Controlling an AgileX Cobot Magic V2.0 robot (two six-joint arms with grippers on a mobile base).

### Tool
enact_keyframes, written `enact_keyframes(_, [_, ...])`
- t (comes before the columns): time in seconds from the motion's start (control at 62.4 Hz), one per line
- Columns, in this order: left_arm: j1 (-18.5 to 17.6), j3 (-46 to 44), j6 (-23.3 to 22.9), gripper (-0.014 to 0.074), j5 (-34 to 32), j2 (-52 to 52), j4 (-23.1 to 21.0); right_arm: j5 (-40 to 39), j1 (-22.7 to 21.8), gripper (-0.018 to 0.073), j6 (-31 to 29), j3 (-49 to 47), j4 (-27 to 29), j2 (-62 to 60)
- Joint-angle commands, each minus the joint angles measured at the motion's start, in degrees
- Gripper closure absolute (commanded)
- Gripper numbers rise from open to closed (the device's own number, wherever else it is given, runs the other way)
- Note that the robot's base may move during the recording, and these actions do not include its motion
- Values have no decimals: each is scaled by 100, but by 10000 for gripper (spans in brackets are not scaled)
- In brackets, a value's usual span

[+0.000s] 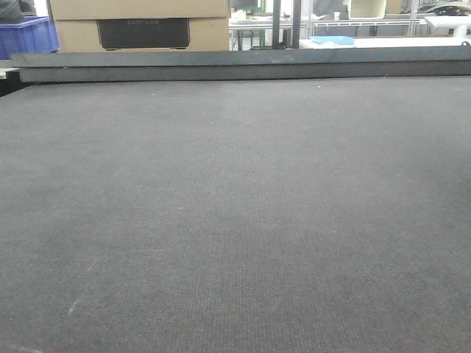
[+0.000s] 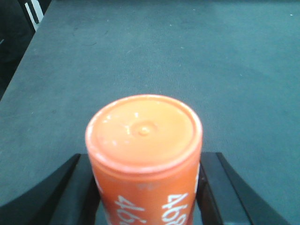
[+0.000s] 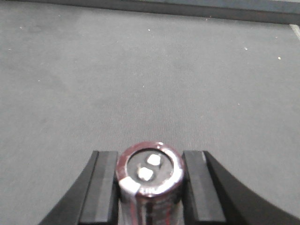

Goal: Place cylindrical capacitor in blue bin on shelf

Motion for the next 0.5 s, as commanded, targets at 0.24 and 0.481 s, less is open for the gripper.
enact_keyframes(0.24, [-32, 167, -2, 707, 70, -529, -2, -30, -1, 721, -8, 236, -40, -550])
enact_keyframes(0.481, [-32, 167, -2, 707, 70, -529, -2, -40, -1, 721, -8, 236, -40, -549])
